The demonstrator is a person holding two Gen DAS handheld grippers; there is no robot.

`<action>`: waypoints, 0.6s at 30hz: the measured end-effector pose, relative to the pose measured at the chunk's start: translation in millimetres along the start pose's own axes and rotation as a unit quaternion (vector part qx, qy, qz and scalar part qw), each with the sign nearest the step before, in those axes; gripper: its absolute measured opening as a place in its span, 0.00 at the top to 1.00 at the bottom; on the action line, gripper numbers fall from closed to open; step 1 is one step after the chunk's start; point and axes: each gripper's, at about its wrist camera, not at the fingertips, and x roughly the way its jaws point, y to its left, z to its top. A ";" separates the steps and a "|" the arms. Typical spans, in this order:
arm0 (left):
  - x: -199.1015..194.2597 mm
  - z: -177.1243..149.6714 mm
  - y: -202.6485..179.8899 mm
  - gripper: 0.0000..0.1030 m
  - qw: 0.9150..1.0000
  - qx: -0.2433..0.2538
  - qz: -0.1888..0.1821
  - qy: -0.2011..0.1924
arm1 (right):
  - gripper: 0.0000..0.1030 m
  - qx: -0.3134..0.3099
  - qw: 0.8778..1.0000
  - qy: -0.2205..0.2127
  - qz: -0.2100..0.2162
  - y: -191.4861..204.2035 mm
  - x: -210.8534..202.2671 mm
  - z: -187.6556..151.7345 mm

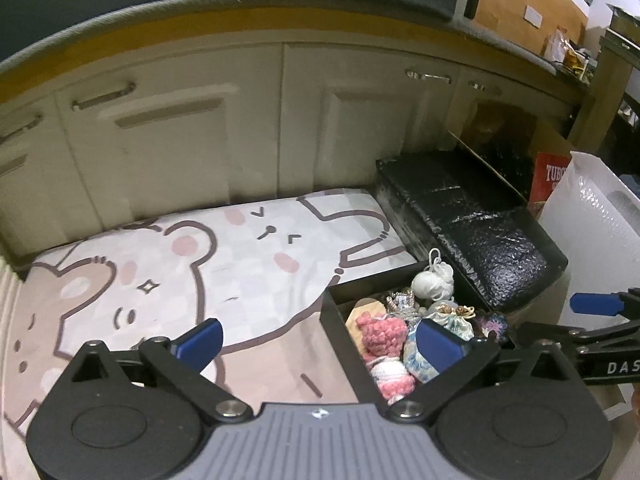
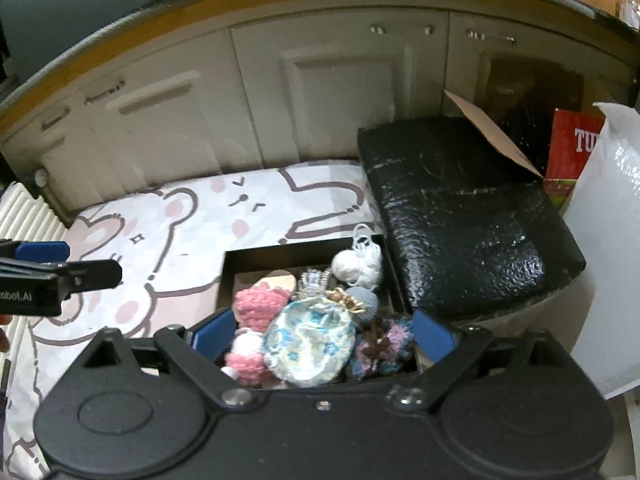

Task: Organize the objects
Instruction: 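Withdraw both open tools up and away from the box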

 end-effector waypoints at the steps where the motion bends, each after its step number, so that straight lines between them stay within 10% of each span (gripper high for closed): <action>1: -6.0 -1.7 0.2 0.01 1.000 -0.001 0.002 -0.003 | 0.03 -0.001 1.000 -0.004 0.002 2.1 -6.2 -1.1; 18: -69.5 -47.3 -7.6 0.01 0.999 0.000 0.045 -0.011 | 0.00 -0.001 0.999 -0.037 -0.021 19.3 -76.2 -34.1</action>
